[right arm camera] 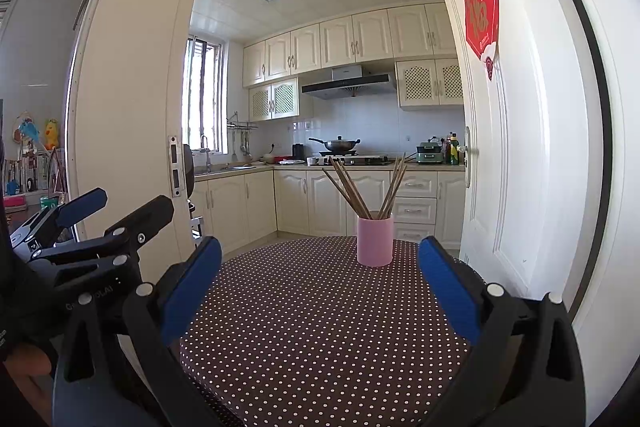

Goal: Organize utensils

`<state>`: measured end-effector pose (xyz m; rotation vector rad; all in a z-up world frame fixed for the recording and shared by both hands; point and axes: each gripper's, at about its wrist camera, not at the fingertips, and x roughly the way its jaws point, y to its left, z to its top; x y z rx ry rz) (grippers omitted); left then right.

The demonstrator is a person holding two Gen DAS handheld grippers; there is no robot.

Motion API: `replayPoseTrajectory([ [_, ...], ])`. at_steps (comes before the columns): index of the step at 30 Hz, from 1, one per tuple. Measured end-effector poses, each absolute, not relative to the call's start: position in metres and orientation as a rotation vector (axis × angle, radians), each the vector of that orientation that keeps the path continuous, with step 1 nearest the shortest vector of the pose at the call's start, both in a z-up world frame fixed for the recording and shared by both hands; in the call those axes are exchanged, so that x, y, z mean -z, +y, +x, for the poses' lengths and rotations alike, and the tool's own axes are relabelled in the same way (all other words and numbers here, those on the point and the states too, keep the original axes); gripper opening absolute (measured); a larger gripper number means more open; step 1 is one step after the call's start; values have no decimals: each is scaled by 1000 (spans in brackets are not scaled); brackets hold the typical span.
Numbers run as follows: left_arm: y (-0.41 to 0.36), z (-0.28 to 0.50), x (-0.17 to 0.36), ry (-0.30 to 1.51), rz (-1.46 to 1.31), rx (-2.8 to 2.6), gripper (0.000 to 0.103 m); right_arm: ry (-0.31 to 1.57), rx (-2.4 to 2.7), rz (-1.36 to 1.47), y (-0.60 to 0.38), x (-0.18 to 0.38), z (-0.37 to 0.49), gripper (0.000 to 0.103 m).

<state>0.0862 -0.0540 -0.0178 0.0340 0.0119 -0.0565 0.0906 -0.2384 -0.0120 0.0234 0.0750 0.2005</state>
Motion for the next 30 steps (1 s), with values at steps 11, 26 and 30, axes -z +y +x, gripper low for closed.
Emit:
replayPoseTrajectory([
  [11, -54, 87, 18, 12, 34, 53, 96, 79, -204, 26, -238, 13, 92, 95],
  [26, -53, 87, 18, 15, 33, 50, 96, 85, -208, 29, -237, 14, 96, 95],
  [30, -53, 88, 19, 15, 32, 49, 96, 85, -209, 29, -237, 14, 96, 95],
])
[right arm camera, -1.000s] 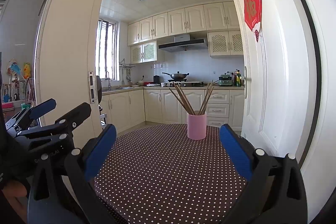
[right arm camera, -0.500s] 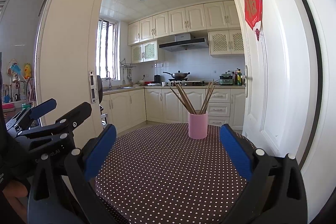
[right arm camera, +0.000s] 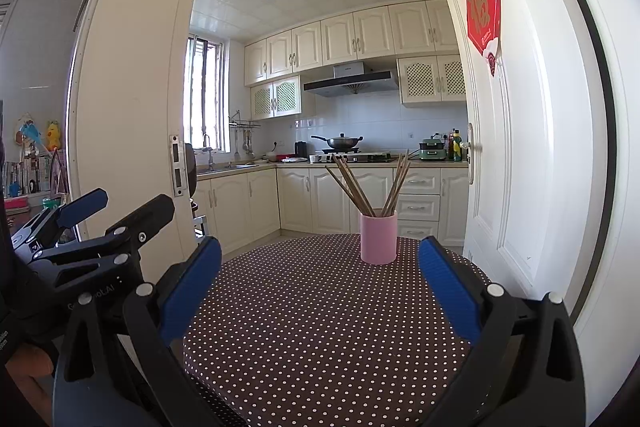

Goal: Organize utensils

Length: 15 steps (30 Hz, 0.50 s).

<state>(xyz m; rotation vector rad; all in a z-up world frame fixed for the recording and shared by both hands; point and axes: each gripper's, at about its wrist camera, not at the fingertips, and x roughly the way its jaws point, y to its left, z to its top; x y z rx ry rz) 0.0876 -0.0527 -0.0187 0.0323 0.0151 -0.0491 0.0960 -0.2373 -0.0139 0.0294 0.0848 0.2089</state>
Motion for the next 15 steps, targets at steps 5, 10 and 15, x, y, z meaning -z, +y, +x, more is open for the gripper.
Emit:
replayPoseTrajectory([
  [5, -53, 88, 19, 15, 33, 49, 96, 85, -208, 29, -237, 14, 96, 95],
  [10, -52, 88, 19, 15, 33, 48, 96, 87, -209, 30, -237, 14, 97, 95],
  [15, -52, 89, 18, 17, 35, 46, 96, 89, -209, 31, -236, 14, 97, 95],
])
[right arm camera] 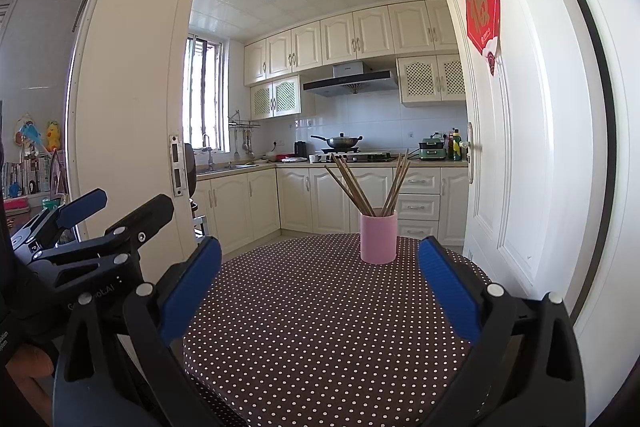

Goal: Organize utensils

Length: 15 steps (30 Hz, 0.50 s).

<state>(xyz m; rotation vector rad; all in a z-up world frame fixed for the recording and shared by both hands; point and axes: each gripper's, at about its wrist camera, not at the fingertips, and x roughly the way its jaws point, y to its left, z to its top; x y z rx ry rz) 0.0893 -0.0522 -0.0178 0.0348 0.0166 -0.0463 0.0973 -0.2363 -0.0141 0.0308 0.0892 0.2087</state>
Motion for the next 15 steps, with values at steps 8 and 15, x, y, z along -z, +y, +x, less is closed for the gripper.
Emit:
replayPoseTrajectory([
  [8, -52, 89, 18, 17, 35, 45, 96, 91, -207, 37, -235, 13, 96, 95],
  [15, -55, 91, 18, 18, 37, 40, 96, 90, -206, 38, -234, 13, 95, 95],
])
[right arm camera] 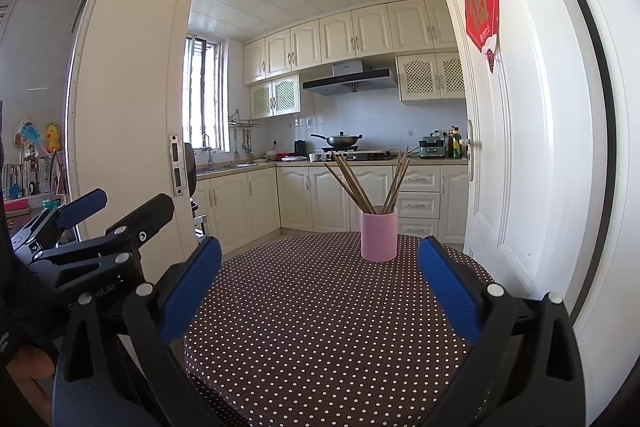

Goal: Organize utensils

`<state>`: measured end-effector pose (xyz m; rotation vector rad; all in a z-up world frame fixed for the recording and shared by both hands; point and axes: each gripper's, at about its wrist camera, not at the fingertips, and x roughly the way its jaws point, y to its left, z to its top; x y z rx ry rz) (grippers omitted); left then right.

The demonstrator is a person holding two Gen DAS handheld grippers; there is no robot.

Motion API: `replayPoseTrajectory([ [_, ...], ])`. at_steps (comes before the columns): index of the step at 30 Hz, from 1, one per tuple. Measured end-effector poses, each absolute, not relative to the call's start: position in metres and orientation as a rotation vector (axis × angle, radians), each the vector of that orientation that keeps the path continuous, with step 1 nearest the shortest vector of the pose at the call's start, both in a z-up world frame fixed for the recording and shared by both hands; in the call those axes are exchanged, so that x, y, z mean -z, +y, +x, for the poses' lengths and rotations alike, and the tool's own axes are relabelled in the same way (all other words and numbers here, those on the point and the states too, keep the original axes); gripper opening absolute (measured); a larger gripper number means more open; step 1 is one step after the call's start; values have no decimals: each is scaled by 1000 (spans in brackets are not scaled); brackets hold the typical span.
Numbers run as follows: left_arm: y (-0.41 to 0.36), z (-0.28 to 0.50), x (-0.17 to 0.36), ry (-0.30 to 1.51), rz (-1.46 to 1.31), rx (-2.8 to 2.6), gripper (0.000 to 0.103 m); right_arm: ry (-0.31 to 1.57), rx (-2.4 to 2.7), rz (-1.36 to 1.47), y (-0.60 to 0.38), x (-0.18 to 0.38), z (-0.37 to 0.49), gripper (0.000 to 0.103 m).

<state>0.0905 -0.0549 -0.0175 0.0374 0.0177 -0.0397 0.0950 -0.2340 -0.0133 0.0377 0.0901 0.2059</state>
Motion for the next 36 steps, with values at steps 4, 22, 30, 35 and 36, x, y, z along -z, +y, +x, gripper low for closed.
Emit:
replayPoseTrajectory([
  [4, -55, 91, 17, 18, 37, 39, 96, 91, -206, 41, -234, 14, 94, 95],
  [22, -57, 91, 18, 20, 38, 38, 96, 97, -205, 49, -233, 16, 95, 95],
  [30, -59, 98, 21, 42, 41, 31, 96, 111, -199, 42, -231, 18, 99, 95],
  [35, -63, 110, 26, 73, 52, 22, 96, 141, -198, 38, -230, 23, 112, 95],
  [36, -64, 114, 27, 84, 53, 23, 96, 149, -198, 36, -230, 25, 115, 95],
])
